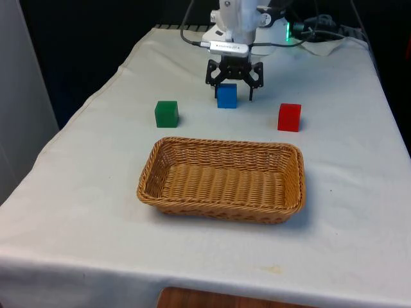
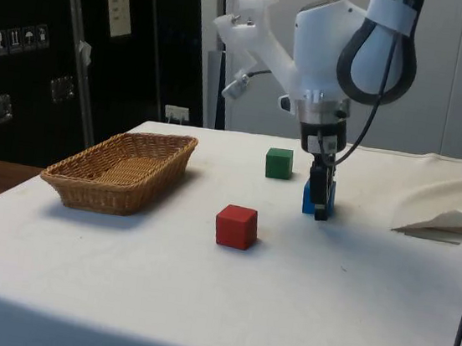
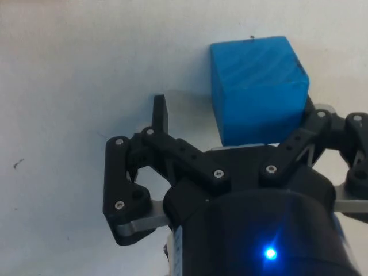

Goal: Pick up the blue cube and place it into the basket.

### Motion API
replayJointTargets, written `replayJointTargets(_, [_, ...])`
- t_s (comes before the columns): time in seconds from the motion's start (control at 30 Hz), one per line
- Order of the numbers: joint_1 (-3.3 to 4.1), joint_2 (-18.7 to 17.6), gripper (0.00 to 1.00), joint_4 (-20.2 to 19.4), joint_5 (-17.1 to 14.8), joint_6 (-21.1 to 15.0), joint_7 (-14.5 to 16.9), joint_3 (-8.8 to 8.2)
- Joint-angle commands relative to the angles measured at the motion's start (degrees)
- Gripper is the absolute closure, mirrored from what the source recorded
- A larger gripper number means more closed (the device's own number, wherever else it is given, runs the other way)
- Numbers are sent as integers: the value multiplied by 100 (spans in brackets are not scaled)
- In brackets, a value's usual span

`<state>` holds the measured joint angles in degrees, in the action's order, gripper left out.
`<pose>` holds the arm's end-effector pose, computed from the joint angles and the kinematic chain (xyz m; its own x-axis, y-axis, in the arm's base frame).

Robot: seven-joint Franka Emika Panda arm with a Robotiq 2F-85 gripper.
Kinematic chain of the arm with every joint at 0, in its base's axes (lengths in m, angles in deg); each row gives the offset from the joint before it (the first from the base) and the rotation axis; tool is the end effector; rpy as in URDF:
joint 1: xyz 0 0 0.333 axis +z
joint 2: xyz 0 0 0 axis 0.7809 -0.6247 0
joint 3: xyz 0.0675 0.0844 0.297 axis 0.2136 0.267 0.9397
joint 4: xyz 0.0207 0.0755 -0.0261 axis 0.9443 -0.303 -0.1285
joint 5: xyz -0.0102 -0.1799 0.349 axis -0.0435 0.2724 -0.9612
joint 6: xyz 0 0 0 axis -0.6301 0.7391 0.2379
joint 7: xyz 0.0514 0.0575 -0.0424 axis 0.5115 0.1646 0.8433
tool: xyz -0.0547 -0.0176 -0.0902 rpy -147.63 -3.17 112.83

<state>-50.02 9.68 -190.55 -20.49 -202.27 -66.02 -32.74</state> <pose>0.3747 -0.0553 0.1590 0.9929 0.0913 -0.0765 0.0966 -0.9929 0.0693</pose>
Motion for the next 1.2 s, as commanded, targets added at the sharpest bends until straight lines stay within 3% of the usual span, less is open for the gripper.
replayJointTargets(0.0, [6,23,0,-40,46,-103,-46,-40])
replayJointTargets(0.6, [29,6,0,-166,69,-602,-252,-132])
replayJointTargets(0.7, [0,6,0,-160,0,-544,-201,-69])
replayJointTargets(0.73, [29,6,0,-189,69,-636,-264,-138])
replayJointTargets(1.0, [0,6,0,-201,0,-579,-218,-80])
replayJointTargets(1.07, [29,29,0,-252,52,-665,-275,-132])
replayJointTargets(1.1, [29,34,2,-258,52,-665,-281,-132])
replayJointTargets(1.17, [29,34,20,-264,52,-676,-286,-138])
